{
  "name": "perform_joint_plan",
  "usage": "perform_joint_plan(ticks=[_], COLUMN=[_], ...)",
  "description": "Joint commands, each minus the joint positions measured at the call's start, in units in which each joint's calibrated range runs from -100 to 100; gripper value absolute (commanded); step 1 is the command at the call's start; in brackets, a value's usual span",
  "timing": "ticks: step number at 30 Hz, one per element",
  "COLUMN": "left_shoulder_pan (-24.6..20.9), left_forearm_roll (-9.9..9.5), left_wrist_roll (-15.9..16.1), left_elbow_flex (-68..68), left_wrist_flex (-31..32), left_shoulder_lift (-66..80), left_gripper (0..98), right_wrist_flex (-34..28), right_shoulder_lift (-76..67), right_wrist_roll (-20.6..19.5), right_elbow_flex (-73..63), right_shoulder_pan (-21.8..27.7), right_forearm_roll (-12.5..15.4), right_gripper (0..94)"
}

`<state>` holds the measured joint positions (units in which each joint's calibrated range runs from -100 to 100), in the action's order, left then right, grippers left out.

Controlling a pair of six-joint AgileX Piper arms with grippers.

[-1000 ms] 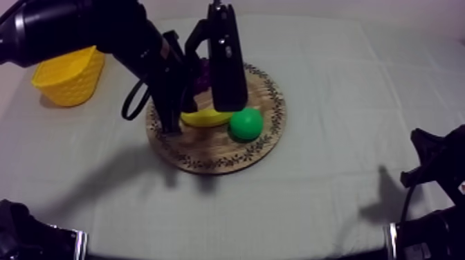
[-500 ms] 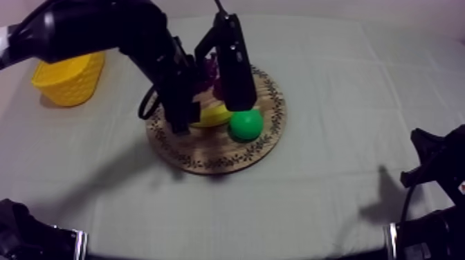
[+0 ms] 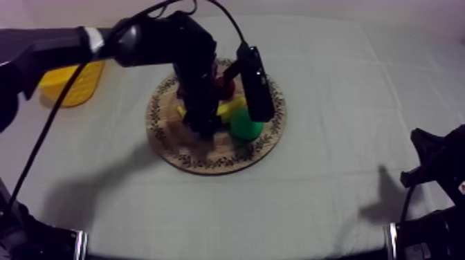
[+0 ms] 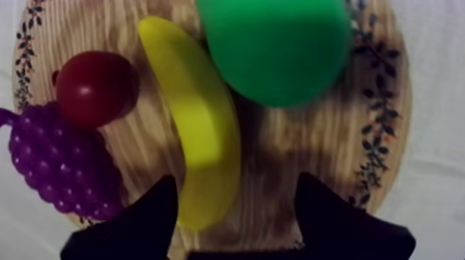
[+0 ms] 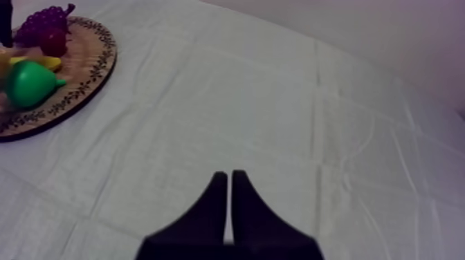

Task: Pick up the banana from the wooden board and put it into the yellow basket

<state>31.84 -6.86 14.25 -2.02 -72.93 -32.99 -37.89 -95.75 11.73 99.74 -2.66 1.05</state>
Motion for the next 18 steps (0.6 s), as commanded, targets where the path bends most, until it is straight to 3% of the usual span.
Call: perform_joint_plan(ticks=[1,18], left_shoulder_pan=[-0.3,-2.3], left_forearm_roll=[0.21,0.8], left_wrist_roll=[0.0,-0.1], left_elbow_flex=[2.2,10.9], left_wrist_flex=[0.1,0.5], left_shoulder_lift=[-2.9,-11.6], left_gripper=[64.0,57.7], right_wrist_flex=[0.0,0.0], right_shoulder_lift=[0.0,0.0], right_wrist_roll=[0.0,0.0], right_elbow_flex=[0.0,0.0], right_shoulder_pan=[0.0,0.0], right_forearm_roll=[0.0,0.0], right_gripper=[0.4,0.4])
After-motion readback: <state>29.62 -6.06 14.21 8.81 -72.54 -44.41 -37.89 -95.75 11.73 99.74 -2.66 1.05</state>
